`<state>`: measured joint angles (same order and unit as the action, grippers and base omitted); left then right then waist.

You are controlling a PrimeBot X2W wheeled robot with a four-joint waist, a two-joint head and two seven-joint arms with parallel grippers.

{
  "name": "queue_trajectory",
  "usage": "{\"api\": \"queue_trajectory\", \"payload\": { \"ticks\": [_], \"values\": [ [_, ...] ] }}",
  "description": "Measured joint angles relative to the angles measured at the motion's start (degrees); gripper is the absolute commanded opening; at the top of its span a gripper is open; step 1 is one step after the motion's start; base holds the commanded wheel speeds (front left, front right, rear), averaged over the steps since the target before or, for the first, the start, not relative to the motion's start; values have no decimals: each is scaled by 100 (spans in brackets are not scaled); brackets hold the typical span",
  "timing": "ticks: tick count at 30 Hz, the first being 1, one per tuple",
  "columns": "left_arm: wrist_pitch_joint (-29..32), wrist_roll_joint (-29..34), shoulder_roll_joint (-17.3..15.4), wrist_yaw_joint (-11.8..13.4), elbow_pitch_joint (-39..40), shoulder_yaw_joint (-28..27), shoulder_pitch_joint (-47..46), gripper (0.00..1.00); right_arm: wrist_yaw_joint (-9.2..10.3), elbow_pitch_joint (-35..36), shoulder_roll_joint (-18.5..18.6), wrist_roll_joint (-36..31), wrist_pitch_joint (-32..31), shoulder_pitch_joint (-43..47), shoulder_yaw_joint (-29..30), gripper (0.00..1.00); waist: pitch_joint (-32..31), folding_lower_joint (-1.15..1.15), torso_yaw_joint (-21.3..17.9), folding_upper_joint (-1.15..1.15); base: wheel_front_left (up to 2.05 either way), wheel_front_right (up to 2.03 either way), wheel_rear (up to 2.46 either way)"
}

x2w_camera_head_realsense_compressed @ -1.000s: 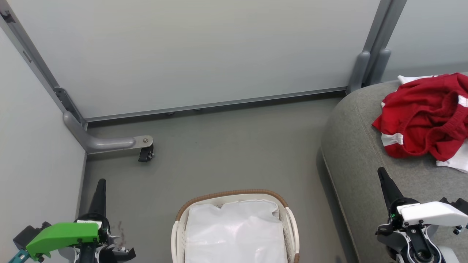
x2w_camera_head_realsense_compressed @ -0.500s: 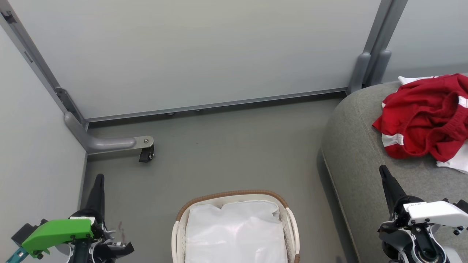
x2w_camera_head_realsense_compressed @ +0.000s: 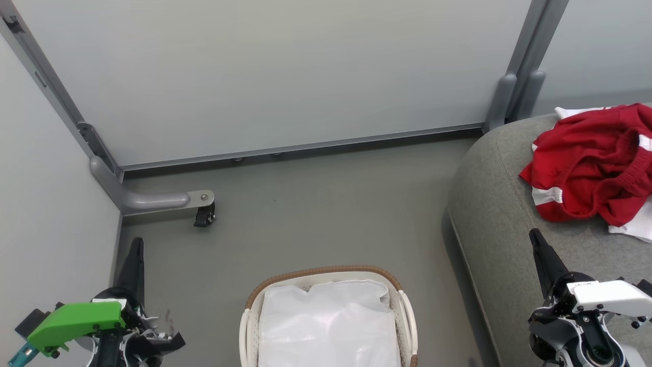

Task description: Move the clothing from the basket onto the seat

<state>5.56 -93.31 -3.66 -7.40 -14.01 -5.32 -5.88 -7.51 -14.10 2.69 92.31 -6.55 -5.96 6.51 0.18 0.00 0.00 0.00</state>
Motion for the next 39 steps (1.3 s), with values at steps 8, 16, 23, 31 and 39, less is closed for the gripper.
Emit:
{"api": "queue_trajectory", "payload": {
  "ticks": [8,16,23,31,39],
  "values": [
    [18,0,7,0,0,-11,-1,0,0,1,0,0,0,0,0,0,0,0,0,0,0,0,0],
    [25,7,13,0,0,-20,-1,0,0,2,0,0,1,-1,0,0,0,0,0,0,0,0,0],
    [35,9,22,0,0,-27,-1,0,0,2,0,0,1,-1,0,0,0,0,0,0,0,0,0],
    [41,13,29,0,0,-36,-1,0,0,2,0,0,0,-1,0,0,0,0,0,0,0,0,0],
    [42,14,34,0,0,-44,-1,0,0,2,0,0,1,-1,0,0,0,0,0,0,0,0,0]
  ]
}}
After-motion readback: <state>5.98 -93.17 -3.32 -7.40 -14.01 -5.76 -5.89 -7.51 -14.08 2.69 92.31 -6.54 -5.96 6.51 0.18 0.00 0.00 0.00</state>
